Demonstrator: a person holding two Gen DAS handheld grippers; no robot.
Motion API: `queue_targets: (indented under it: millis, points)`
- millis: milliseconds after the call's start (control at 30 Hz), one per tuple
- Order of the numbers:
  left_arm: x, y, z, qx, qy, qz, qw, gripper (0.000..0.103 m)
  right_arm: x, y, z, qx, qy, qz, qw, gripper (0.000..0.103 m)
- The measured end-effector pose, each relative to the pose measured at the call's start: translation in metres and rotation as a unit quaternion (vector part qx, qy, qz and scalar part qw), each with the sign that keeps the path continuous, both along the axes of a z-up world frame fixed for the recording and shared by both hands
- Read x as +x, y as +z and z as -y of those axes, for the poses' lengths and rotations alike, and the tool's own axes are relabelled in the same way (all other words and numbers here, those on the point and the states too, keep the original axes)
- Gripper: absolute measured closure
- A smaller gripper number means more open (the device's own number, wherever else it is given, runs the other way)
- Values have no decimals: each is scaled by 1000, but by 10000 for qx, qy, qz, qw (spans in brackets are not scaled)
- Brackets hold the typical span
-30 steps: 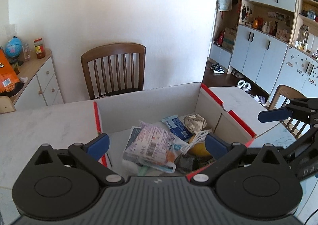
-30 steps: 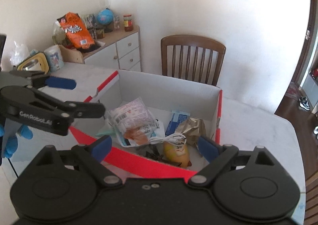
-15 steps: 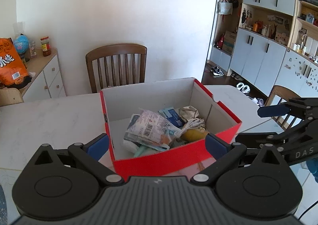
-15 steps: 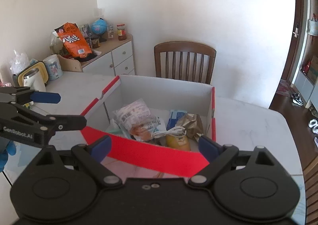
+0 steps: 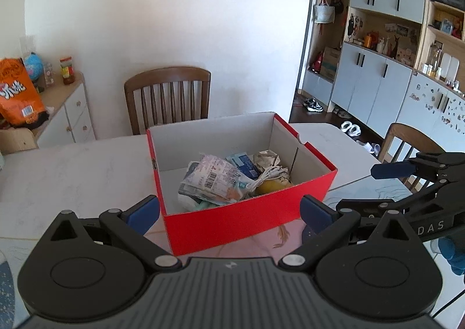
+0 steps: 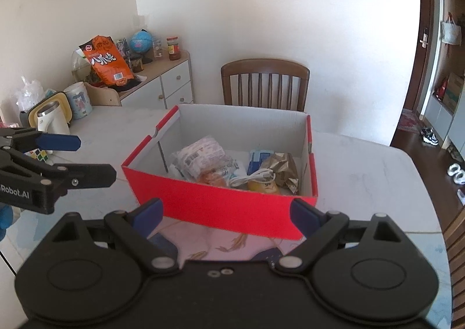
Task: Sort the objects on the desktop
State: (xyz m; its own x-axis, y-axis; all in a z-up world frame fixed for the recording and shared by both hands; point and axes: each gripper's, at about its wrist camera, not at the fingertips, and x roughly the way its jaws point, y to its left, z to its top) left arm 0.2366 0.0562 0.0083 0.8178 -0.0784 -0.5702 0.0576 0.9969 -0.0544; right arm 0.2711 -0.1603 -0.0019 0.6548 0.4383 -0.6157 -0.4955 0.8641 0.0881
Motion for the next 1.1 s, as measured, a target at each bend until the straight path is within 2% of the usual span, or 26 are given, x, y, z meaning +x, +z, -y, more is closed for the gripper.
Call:
queue_targets:
  millis: [200,533,800,1100]
  points:
    - [-4,-1,2,-177,-23,-190,9997,0,-9,-3,1,-29,-63,-26,10000,8]
    - [-9,-16,4,-146,143,-372,9991,0,-15,-9,7,-4,-179,-139,9997,8]
    - [-10,-23,4,-104,80,-469,9988,0,-14,-14,13,-33,-322,-230,9992,8]
    - [-8,-25,2,-256,94,-522,9983,0,-15,-17,15,-66,-404,-269,9988,8]
